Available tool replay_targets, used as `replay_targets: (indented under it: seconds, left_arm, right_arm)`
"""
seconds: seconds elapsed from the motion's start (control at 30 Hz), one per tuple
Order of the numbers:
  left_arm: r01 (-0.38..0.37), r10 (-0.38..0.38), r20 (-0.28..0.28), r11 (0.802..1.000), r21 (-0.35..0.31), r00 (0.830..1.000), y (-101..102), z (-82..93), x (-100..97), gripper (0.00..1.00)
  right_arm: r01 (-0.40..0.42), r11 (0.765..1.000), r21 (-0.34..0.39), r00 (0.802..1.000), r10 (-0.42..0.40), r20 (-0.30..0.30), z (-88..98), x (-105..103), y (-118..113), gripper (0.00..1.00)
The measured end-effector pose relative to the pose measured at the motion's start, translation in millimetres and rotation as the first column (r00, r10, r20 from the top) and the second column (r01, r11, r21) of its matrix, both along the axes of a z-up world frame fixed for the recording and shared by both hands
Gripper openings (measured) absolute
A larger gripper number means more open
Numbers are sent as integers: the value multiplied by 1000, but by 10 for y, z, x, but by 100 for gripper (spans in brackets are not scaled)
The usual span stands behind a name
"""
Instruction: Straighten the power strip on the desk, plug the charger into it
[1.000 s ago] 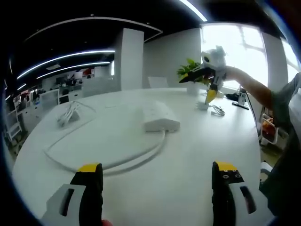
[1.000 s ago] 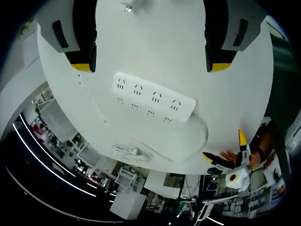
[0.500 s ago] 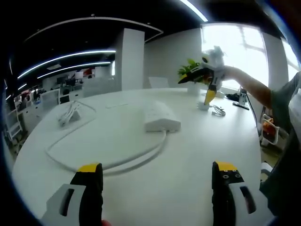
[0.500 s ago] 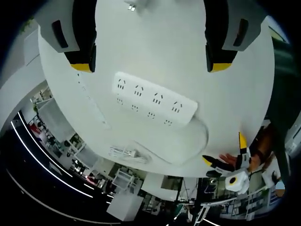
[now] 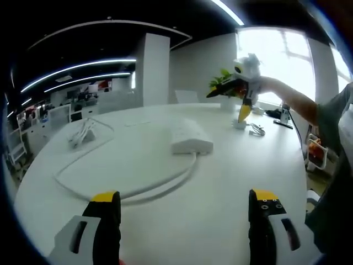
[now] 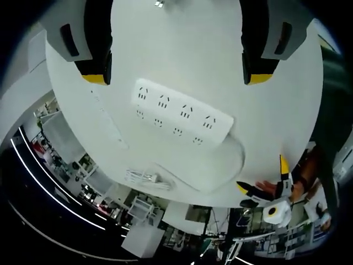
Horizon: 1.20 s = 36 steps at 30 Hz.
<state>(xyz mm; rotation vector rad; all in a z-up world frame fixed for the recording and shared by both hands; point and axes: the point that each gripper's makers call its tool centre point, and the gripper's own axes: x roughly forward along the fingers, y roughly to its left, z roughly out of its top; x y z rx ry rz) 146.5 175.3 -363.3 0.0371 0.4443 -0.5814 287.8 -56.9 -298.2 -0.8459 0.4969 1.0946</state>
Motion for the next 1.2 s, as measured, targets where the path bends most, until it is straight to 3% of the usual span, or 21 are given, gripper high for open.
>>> replay_targets:
  seconds: [0.87,1.2]
  left_arm:
    - [15,-15,9,1000,1,1000,-13,-11,3,99]
    - [25,-25,6,1000,6,1000,-40,-16,-8,99]
  right_arm:
    - [-47,998,-49,999,46,-7,-98,93,53,99]
    - [-138,989,-45,990,138,1,-63,81,161,99]
